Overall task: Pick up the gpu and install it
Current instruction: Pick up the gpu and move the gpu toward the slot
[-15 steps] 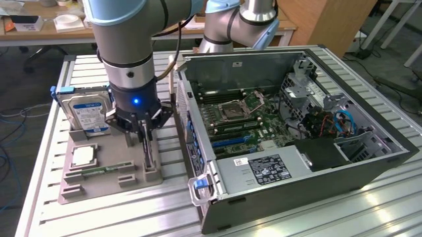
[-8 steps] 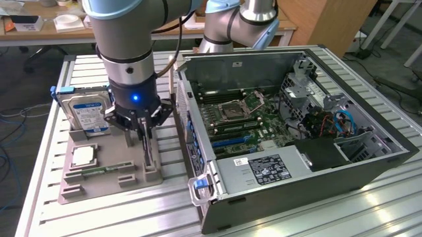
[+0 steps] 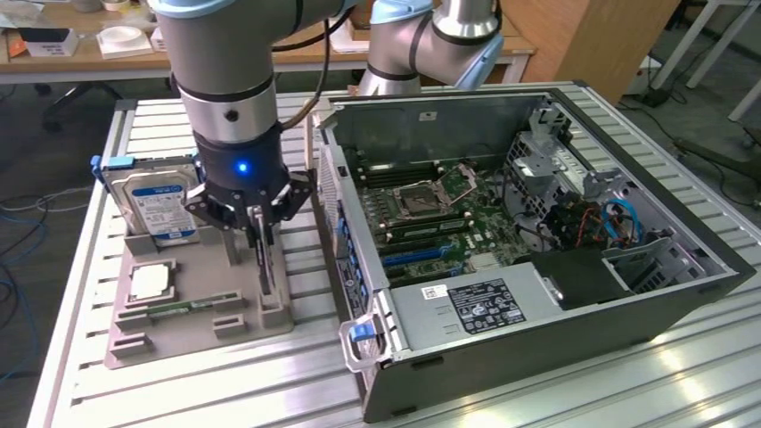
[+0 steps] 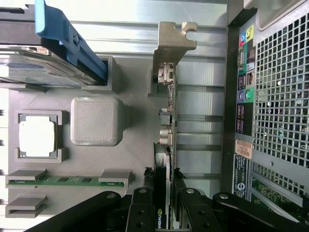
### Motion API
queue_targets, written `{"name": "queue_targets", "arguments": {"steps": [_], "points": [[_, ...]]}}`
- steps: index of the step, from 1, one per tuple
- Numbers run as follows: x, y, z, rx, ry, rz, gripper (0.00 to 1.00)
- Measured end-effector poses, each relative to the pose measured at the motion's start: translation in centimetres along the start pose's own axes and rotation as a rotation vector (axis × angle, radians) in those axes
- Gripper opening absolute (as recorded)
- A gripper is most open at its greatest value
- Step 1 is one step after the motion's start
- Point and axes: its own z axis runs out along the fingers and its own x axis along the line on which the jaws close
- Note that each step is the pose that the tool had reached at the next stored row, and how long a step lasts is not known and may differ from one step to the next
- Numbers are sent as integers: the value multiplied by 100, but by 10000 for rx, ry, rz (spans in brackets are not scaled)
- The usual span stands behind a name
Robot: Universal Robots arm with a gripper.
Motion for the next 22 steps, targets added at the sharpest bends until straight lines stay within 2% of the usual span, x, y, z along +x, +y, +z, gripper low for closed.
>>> {"name": "queue_targets", "arguments": {"steps": [8, 20, 22], "points": [[-2, 5, -124, -1, 0, 0, 26], [-2, 5, -133, -3, -2, 0, 26], [-2, 6, -147, -26, -1, 0, 26]]}}
